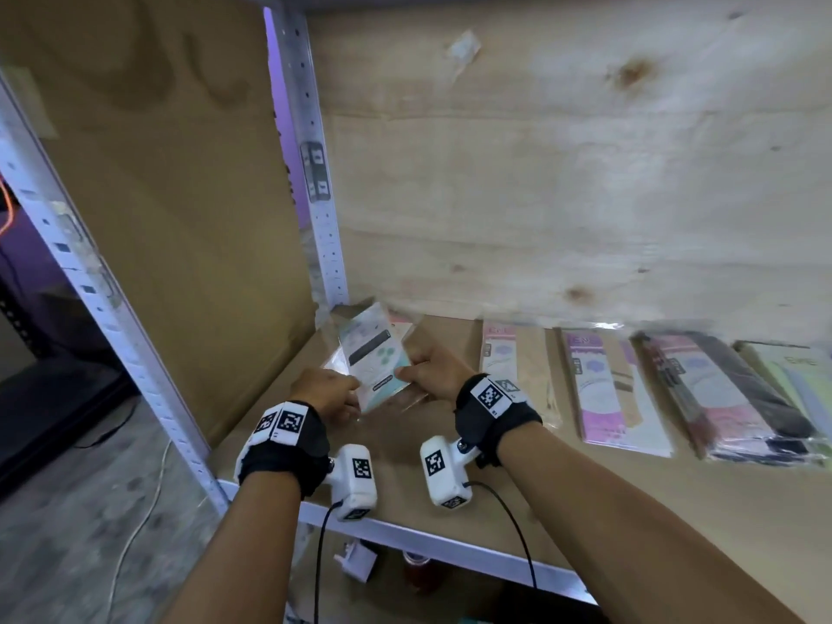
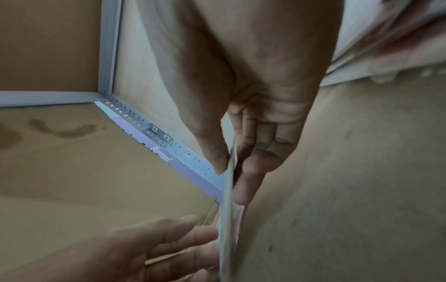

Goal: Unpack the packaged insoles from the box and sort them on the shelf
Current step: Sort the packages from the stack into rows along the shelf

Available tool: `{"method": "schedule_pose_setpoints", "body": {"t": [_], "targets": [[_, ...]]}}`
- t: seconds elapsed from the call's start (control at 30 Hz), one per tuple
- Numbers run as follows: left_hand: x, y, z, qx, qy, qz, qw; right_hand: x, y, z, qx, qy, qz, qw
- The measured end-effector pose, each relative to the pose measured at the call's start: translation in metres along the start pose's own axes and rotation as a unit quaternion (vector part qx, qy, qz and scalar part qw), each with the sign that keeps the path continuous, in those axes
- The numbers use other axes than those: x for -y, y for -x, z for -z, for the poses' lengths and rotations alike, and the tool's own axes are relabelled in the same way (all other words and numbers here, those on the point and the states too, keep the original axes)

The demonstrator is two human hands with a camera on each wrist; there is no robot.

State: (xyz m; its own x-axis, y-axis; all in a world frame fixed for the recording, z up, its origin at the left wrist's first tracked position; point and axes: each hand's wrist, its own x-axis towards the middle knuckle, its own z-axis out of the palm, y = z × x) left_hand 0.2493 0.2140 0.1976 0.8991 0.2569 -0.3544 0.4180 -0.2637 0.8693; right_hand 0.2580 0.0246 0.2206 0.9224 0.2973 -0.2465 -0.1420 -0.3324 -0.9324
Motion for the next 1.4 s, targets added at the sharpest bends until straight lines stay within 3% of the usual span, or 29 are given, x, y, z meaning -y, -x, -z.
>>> {"method": "schedule_pose_setpoints", "body": {"t": [0.13,0.3,0.43,0.6,0.73,0.83,0.97,1.03,1.17,1.4], "targets": [[-0.007,0.010,-0.003,0.027,0.094,0.023,0.995,0.001,0.026,0.018,-0.002,-0.004,0.024,1.000],[-0.030,0.035,-0.007,0.088,0.196,-0.021,0.976,0.012,0.063,0.045,-0.045,0.018,0.075,0.996],[-0.051,0.056,-0.016,0.189,0.253,-0.049,0.947,0.023,0.095,0.069,-0.080,0.074,0.145,0.983],[-0.065,0.083,-0.042,0.307,0.326,-0.076,0.891,0.025,0.136,0.092,-0.140,0.273,0.222,0.926],[-0.069,0.097,-0.064,0.345,0.395,-0.074,0.849,0.011,0.162,0.104,-0.136,0.335,0.224,0.905],[-0.068,0.104,-0.083,0.324,0.373,-0.075,0.866,-0.009,0.175,0.120,-0.140,0.294,0.209,0.922],[-0.065,0.118,-0.111,0.321,0.314,-0.066,0.891,-0.040,0.184,0.146,-0.237,0.205,0.201,0.928],[-0.066,0.127,-0.123,0.344,0.284,-0.067,0.892,-0.054,0.186,0.156,-0.251,0.140,0.159,0.945],[-0.067,0.132,-0.147,0.366,0.263,-0.069,0.890,-0.075,0.184,0.172,-0.147,0.002,0.094,0.985],[-0.066,0.113,-0.153,0.274,0.234,-0.113,0.926,-0.091,0.195,0.195,-0.094,-0.033,0.095,0.990]]}}
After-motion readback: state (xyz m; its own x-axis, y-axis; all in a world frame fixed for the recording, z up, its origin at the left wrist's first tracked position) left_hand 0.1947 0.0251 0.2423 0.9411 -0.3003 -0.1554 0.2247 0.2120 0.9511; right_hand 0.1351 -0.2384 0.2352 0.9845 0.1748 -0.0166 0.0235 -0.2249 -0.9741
